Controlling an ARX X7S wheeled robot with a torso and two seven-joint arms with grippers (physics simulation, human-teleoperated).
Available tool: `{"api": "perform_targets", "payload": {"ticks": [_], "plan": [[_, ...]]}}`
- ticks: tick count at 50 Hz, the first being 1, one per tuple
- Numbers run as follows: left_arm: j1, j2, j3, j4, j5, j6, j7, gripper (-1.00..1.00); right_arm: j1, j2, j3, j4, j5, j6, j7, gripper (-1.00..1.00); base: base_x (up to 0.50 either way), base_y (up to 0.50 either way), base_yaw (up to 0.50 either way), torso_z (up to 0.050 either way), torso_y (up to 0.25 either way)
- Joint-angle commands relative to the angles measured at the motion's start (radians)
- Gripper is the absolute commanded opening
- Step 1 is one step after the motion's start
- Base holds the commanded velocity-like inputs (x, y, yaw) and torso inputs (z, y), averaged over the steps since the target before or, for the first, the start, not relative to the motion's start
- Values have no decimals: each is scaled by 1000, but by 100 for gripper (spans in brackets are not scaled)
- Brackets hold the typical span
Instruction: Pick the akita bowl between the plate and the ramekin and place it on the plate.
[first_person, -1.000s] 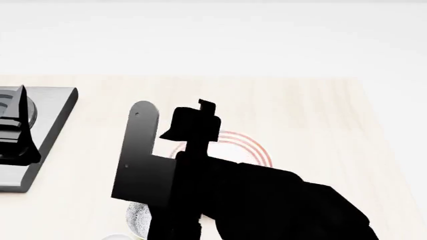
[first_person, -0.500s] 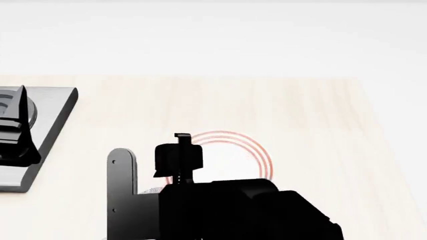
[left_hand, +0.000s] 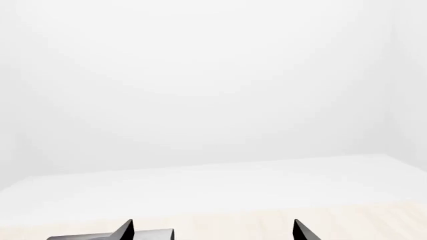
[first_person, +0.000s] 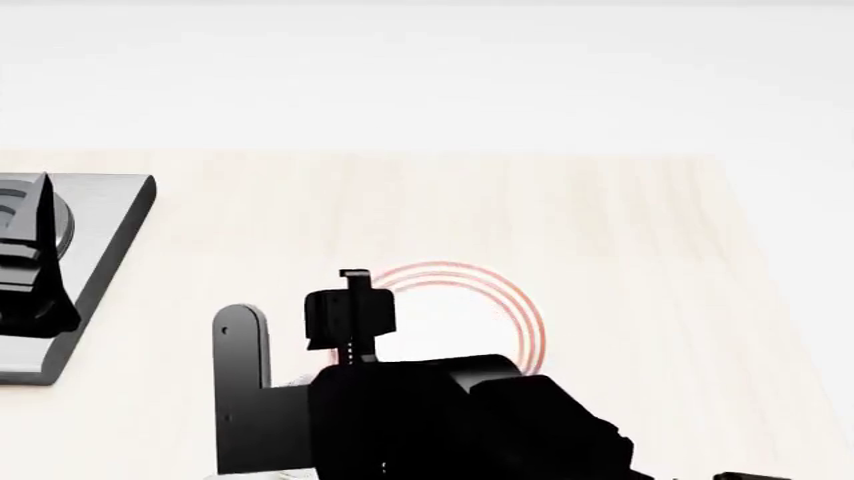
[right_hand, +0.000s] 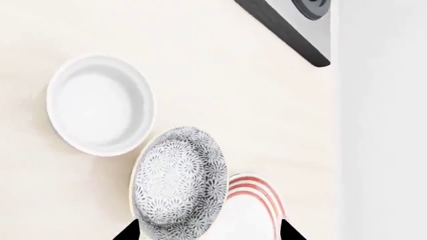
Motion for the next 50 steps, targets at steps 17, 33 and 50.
{"api": "perform_targets", "payload": {"ticks": [17, 33, 50], "plan": [[7, -4, -3, 8, -21, 2, -10, 100, -17, -27, -41, 121, 24, -44, -77, 100, 0, 0, 0, 0, 0], [10, -8, 7, -2, -21, 15, -11, 100, -32, -55, -56, 193, 21, -62, -87, 100, 0, 0, 0, 0, 0], [16, -14, 6, -3, -27, 25, -13, 100, -55, -113, 7, 315, 29, -150, -28, 100, 0, 0, 0, 0, 0]]}}
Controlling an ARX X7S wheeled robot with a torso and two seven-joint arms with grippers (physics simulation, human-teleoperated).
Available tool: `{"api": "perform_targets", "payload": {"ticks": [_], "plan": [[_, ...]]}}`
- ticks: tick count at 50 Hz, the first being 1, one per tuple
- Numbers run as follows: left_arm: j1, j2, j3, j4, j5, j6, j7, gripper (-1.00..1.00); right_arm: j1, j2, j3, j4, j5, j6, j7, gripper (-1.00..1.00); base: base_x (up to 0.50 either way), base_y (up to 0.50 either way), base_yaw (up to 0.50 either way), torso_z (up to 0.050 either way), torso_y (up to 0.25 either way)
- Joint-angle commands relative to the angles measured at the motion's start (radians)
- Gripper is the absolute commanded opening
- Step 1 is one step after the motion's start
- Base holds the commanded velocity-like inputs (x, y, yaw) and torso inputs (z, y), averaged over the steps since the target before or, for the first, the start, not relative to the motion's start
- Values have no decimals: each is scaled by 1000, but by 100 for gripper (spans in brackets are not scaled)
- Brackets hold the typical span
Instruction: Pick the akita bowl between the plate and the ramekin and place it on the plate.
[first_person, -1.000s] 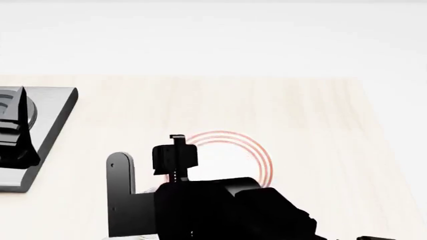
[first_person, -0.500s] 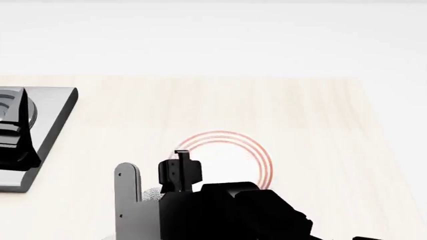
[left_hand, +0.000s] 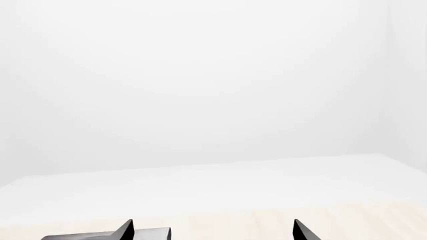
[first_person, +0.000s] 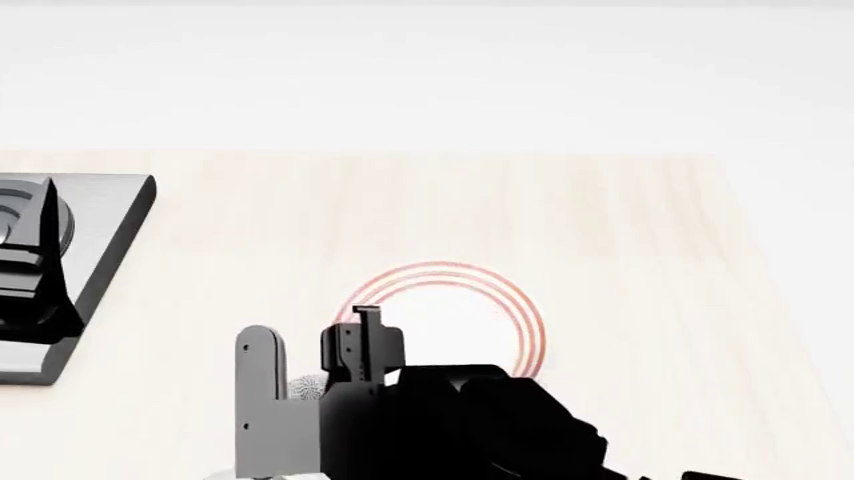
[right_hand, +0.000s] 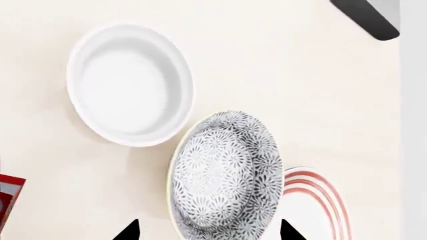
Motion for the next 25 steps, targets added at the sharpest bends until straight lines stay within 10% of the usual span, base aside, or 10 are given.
{"api": "perform_targets", "payload": {"ticks": [1, 25], "plan": [[3, -3, 2, -2, -3, 8, -2, 100, -16, -41, 44, 93, 0, -58, 50, 100, 0, 0, 0, 0, 0], [4, -11, -6, -1, -20, 10, -10, 100, -50, -38, 9, 34, 26, -60, -2, 100, 0, 0, 0, 0, 0]]}}
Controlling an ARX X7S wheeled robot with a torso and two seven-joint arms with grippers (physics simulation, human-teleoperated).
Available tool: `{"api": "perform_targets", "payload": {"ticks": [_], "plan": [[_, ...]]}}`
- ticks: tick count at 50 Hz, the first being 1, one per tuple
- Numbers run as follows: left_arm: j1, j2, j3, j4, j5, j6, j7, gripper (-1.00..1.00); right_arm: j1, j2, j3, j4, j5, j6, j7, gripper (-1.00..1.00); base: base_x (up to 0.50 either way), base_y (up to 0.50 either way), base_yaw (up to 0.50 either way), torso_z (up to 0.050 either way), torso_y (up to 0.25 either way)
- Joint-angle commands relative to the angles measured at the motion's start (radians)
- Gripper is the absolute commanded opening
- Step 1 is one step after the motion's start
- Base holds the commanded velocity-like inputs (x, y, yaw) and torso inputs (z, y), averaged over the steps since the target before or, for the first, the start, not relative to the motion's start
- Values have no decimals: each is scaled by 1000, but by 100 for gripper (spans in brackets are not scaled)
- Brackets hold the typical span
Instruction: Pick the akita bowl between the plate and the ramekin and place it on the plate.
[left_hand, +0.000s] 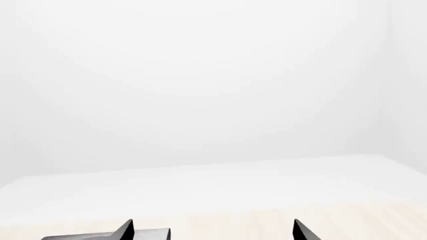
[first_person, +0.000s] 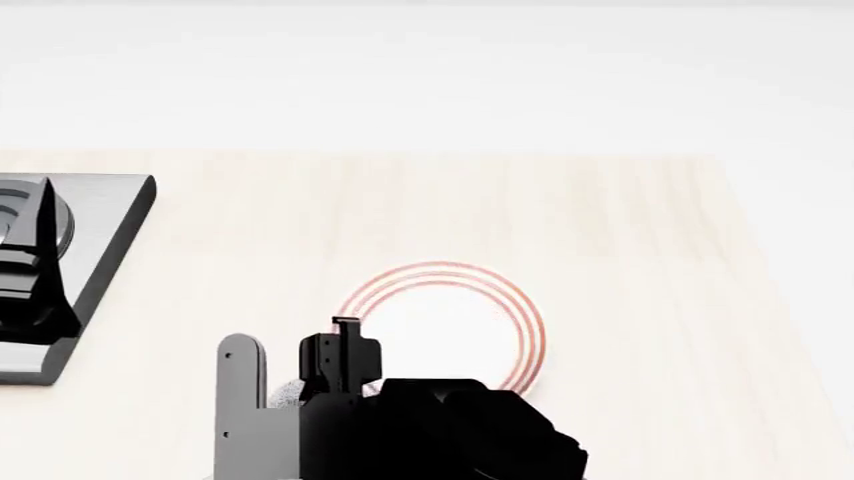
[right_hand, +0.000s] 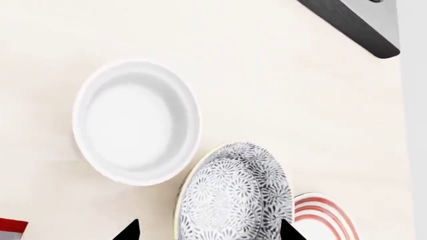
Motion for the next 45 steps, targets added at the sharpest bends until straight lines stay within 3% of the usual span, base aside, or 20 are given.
{"api": "perform_targets", "payload": {"ticks": [1, 27, 28, 45], "plan": [[2, -4, 0, -3, -2, 7, -3, 100, -8, 2, -14, -14, 13, -6, -30, 100, 0, 0, 0, 0, 0], [-3, -9, 18, -9, -5, 15, -11, 100, -13, -14, -69, 102, -50, -31, -17, 100, 0, 0, 0, 0, 0], [-2, -9, 18, -8, -6, 15, -11, 100, -14, -12, -73, 97, -53, -35, -16, -100, 0, 0, 0, 0, 0], [1, -15, 8, -10, -14, 18, -17, 100, -9, 0, -66, 64, -55, -50, -10, -100, 0, 0, 0, 0, 0]]}}
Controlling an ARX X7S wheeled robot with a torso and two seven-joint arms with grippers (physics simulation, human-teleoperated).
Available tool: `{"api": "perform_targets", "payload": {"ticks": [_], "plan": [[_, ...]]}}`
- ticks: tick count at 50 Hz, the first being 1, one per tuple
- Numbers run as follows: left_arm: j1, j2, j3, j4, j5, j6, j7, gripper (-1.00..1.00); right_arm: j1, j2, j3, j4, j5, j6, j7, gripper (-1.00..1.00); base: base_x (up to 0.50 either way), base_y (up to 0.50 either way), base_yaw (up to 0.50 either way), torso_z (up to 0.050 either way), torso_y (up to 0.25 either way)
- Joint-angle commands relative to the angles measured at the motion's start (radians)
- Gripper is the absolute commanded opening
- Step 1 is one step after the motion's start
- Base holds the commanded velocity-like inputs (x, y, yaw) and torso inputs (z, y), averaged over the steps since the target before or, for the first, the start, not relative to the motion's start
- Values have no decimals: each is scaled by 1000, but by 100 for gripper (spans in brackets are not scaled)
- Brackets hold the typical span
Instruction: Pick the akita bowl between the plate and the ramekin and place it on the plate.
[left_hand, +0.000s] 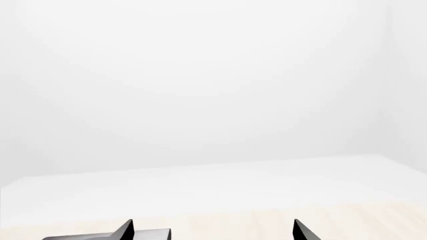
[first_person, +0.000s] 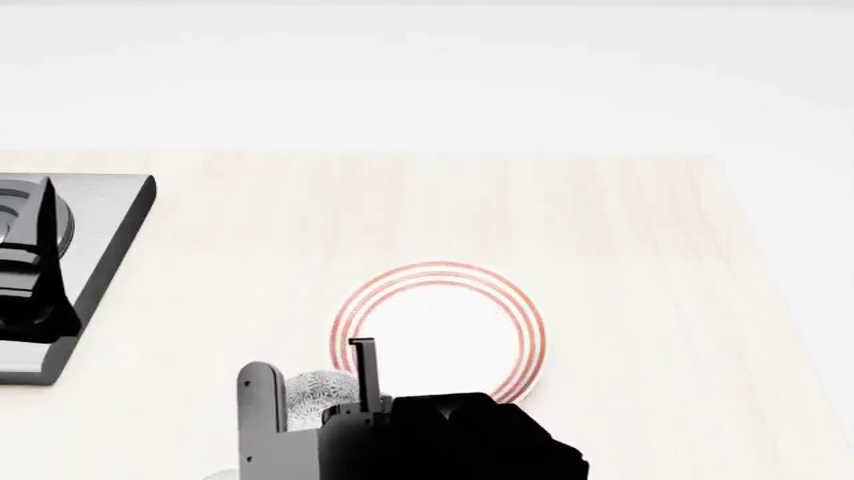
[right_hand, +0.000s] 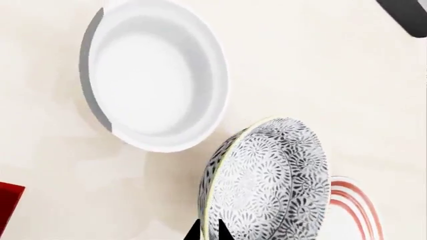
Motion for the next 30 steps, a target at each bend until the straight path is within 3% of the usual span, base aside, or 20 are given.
{"api": "perform_targets", "payload": {"ticks": [1, 30], "plan": [[2, -4, -5, 0, -5, 2, -4, 100, 6, 9, 1, -21, -9, 0, 3, -100, 0, 0, 0, 0, 0], [7, -13, -11, 11, -27, 1, -17, 100, 88, 75, 11, -217, -33, 110, 10, -100, 0, 0, 0, 0, 0]]}}
